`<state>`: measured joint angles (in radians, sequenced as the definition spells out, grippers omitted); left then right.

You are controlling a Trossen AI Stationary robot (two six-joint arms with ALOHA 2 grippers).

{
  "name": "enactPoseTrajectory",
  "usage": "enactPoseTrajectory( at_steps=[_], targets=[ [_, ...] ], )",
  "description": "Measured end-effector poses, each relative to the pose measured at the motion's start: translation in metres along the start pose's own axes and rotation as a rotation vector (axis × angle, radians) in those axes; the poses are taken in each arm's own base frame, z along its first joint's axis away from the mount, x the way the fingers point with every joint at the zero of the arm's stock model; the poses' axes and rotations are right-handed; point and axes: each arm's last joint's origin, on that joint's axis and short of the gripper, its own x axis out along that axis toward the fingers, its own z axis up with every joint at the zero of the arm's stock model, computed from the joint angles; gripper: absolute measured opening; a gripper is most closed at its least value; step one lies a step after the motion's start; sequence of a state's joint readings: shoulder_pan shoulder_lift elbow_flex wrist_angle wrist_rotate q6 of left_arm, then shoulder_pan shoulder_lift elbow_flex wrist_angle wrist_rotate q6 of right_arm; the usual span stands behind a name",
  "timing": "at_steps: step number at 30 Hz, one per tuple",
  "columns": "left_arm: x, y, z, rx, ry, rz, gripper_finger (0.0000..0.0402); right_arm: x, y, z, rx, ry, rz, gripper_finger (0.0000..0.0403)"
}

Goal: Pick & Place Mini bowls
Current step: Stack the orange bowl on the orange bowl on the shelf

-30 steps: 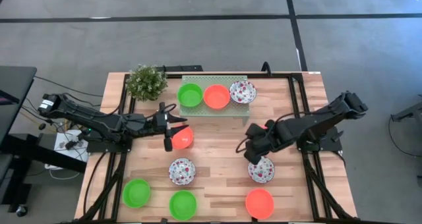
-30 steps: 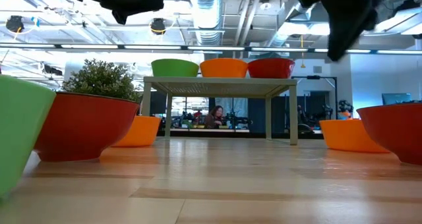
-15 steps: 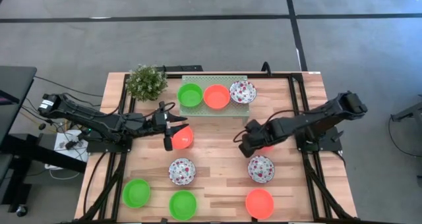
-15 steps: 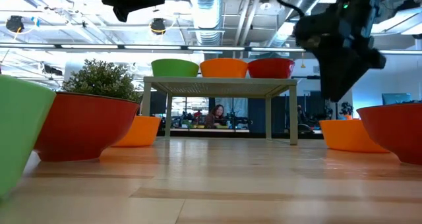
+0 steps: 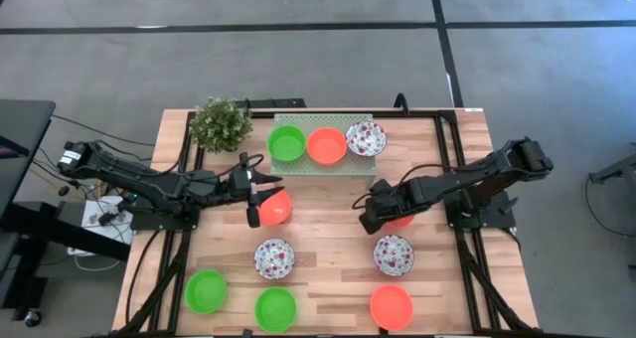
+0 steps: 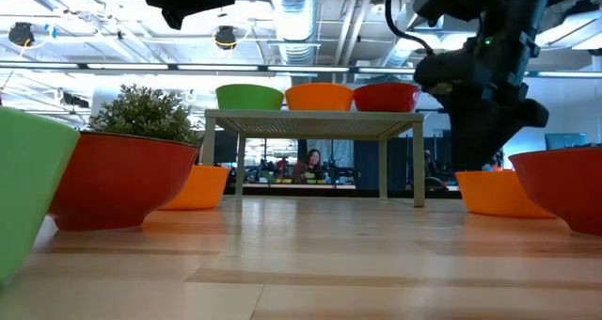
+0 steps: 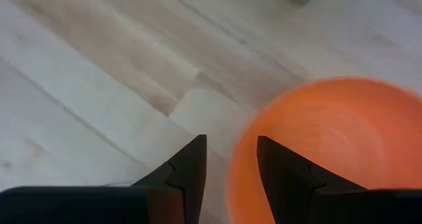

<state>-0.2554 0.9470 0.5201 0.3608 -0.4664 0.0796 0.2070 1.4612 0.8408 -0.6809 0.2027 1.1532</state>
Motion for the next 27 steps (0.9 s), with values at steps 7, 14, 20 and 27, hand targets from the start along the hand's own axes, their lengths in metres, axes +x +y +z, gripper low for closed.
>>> enactPoseTrajectory(
  at_steps=[7, 14, 20, 27],
  targets=[
    [0.000, 0.000, 0.002, 0.039, -0.017, 0.002, 0.0106, 0.003, -0.004, -0.002, -0.004, 0.001, -0.022, 0.0129],
    [0.000, 0.000, 0.005, 0.068, -0.049, 0.006, 0.0106, 0.003, -0.004, -0.003, -0.010, -0.004, -0.027, 0.0129],
    [0.000, 0.001, 0.006, 0.095, -0.060, 0.009, 0.0106, 0.013, -0.015, -0.010, 0.000, 0.000, -0.074, 0.0129],
    [0.000, 0.001, 0.008, 0.086, -0.080, 0.012, 0.0106, 0.016, -0.017, -0.012, -0.025, 0.003, -0.075, 0.0104]
  ],
)
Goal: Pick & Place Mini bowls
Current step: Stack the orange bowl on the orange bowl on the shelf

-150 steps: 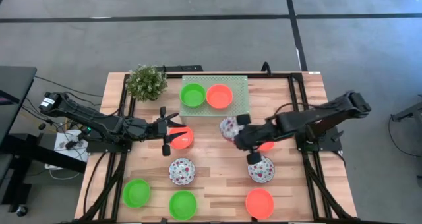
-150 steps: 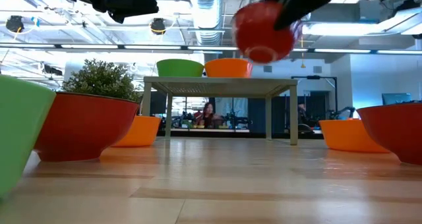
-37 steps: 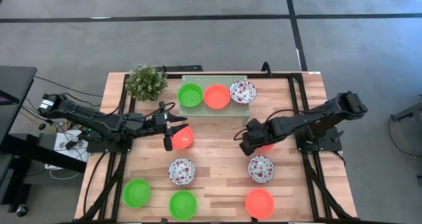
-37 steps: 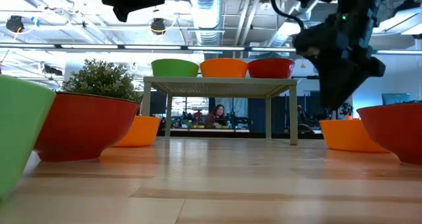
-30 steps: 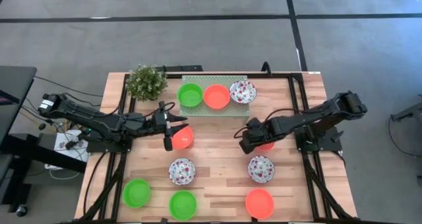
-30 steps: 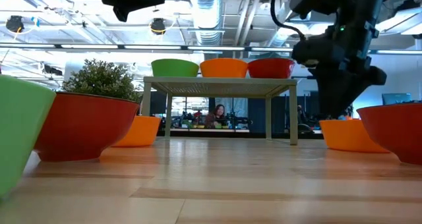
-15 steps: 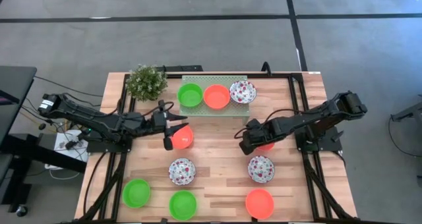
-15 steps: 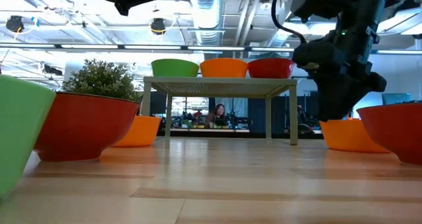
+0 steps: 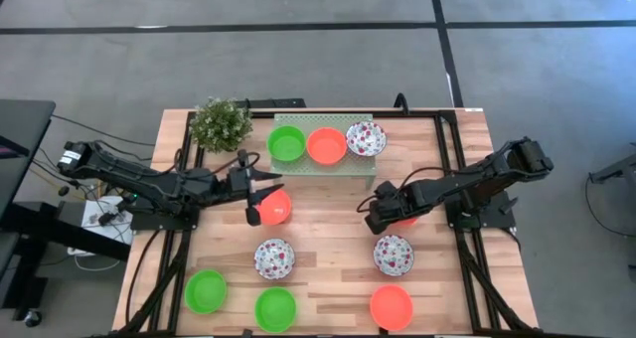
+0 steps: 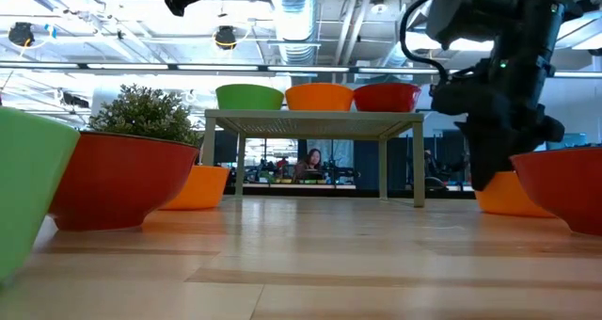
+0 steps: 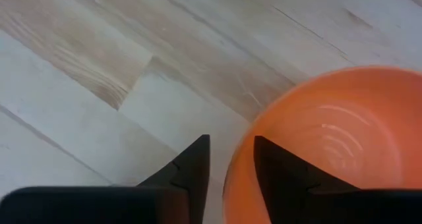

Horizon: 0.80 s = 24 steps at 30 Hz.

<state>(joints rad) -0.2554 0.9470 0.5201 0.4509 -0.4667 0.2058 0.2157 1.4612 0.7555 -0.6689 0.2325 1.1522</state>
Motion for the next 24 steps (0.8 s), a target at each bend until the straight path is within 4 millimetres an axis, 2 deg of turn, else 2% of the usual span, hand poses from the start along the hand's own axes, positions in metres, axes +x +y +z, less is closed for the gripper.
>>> enactPoseTrajectory(
  at_steps=[6, 11, 18, 24],
  targets=[
    [0.000, 0.000, 0.001, -0.003, -0.006, 0.001, 0.0106, -0.002, -0.001, 0.000, -0.142, 0.024, 0.015, 0.0017],
    [0.000, 0.000, 0.001, -0.004, -0.006, 0.001, 0.0106, -0.020, 0.008, 0.006, -0.182, 0.039, 0.051, 0.0015],
    [0.000, 0.000, 0.001, -0.003, -0.006, 0.001, 0.0106, -0.072, 0.043, 0.022, -0.353, -0.032, 0.194, 0.0009],
    [0.000, 0.000, 0.001, -0.007, -0.005, 0.001, 0.0106, -0.126, 0.071, 0.041, -0.578, -0.211, 0.367, 0.0004]
  ],
)
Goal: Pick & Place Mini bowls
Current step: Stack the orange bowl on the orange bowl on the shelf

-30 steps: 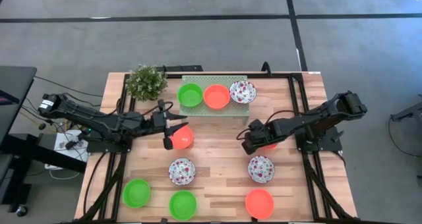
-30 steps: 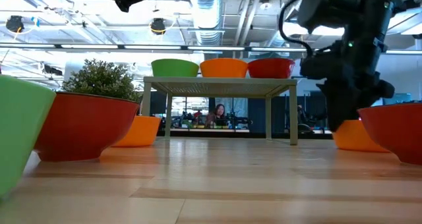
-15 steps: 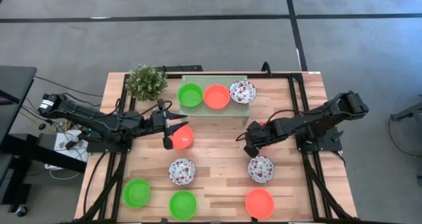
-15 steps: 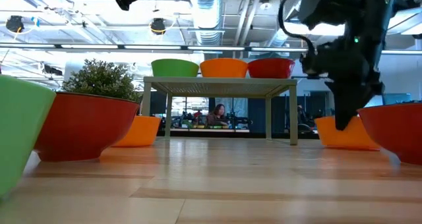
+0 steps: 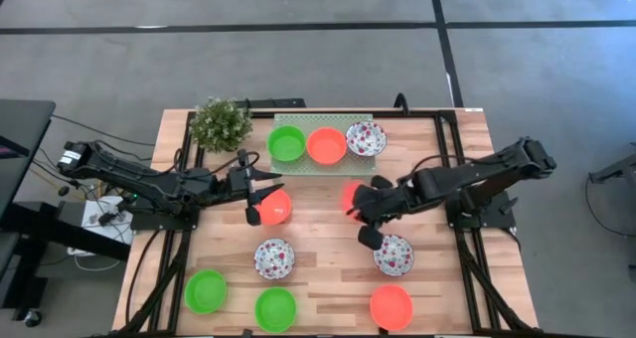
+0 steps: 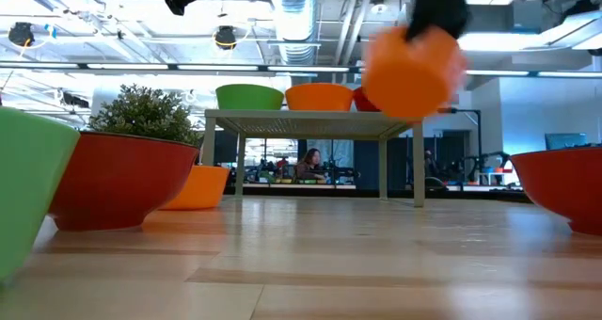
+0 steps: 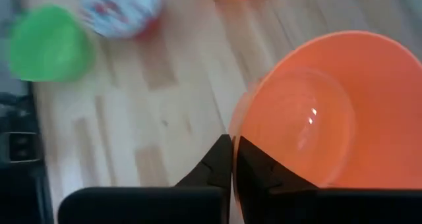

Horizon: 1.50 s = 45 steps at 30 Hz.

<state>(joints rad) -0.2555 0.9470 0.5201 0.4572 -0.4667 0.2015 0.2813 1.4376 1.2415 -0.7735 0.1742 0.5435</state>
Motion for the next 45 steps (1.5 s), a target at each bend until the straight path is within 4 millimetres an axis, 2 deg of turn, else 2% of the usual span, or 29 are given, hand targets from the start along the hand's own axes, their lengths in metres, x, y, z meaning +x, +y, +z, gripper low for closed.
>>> enactPoseTrajectory(
  at_steps=[4, 10, 14, 17, 22, 28, 34, 45],
  targets=[
    [0.000, -0.001, 0.000, -0.029, -0.001, -0.028, 0.0106, -0.020, 0.002, 0.026, -0.133, -0.146, -0.031, 0.0007],
    [-0.001, -0.005, 0.000, -0.051, -0.023, -0.170, 0.0106, -0.031, -0.018, 0.057, -0.289, -0.283, -0.083, 0.0004],
    [-0.001, -0.006, 0.000, -0.077, -0.018, -0.204, 0.0106, -0.028, -0.040, 0.071, -0.369, -0.302, -0.134, 0.0003],
    [-0.001, -0.007, -0.002, -0.076, -0.004, -0.206, 0.0106, -0.024, -0.055, 0.078, -0.479, -0.289, -0.101, 0.0002],
    [0.000, -0.008, -0.005, -0.063, 0.029, -0.212, 0.0106, -0.017, -0.077, 0.090, -0.516, -0.303, -0.140, 0.0002],
    [0.001, -0.009, -0.009, -0.054, 0.051, -0.215, 0.0106, 0.006, -0.103, 0.090, -0.551, -0.177, -0.117, 0.0003],
    [0.002, -0.009, -0.009, -0.053, 0.056, -0.216, 0.0106, 0.021, -0.115, 0.093, -0.588, -0.127, -0.131, 0.0003],
    [0.004, -0.011, -0.012, -0.047, 0.070, -0.217, 0.0106, 0.044, -0.123, 0.096, -0.613, -0.047, -0.142, 0.0017]
  ],
)
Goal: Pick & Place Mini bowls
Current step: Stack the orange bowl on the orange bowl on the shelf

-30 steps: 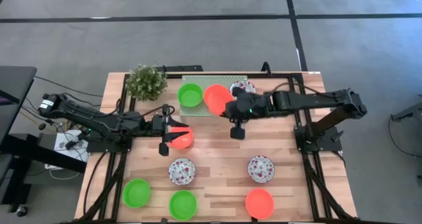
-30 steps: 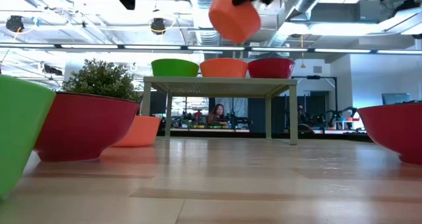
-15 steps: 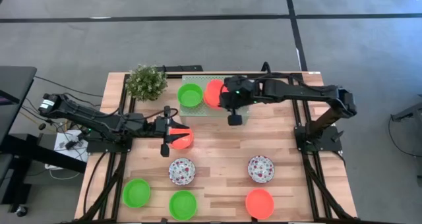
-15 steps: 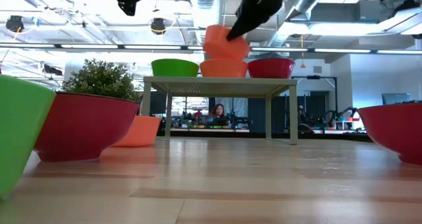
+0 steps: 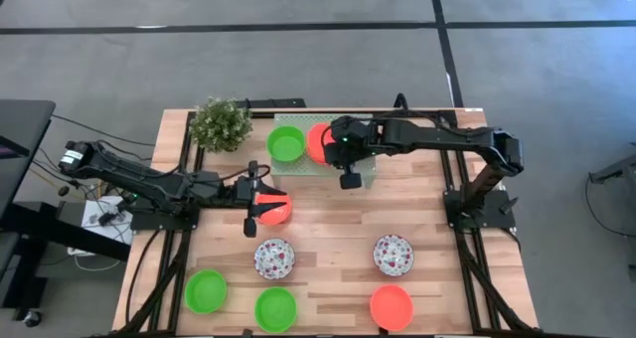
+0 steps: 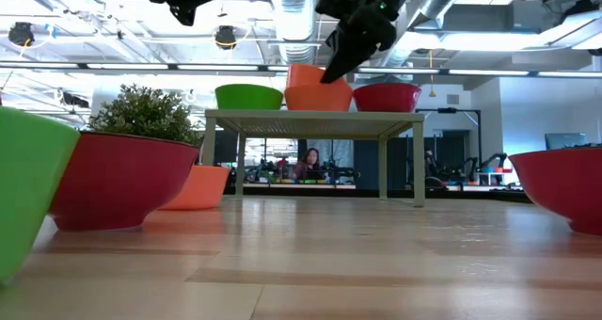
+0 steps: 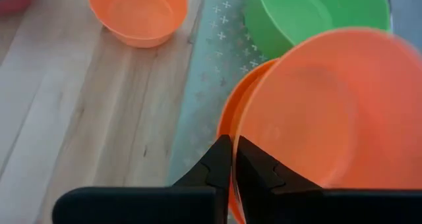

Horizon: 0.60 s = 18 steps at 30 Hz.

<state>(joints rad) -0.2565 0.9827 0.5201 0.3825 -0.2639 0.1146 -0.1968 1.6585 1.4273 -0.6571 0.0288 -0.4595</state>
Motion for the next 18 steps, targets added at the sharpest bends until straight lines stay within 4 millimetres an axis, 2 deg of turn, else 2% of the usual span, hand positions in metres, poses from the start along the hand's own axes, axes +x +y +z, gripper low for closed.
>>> enactPoseTrajectory(
  at_steps=[8, 18],
  targets=[
    [0.000, 0.000, 0.000, 0.000, 0.002, 0.000, 0.0106, 0.000, -0.001, 0.000, -0.032, 0.009, -0.002, 0.0030],
    [0.000, 0.000, 0.000, 0.000, 0.002, 0.000, 0.0106, -0.021, -0.008, 0.015, -0.039, -0.004, -0.009, 0.0024]
  ],
)
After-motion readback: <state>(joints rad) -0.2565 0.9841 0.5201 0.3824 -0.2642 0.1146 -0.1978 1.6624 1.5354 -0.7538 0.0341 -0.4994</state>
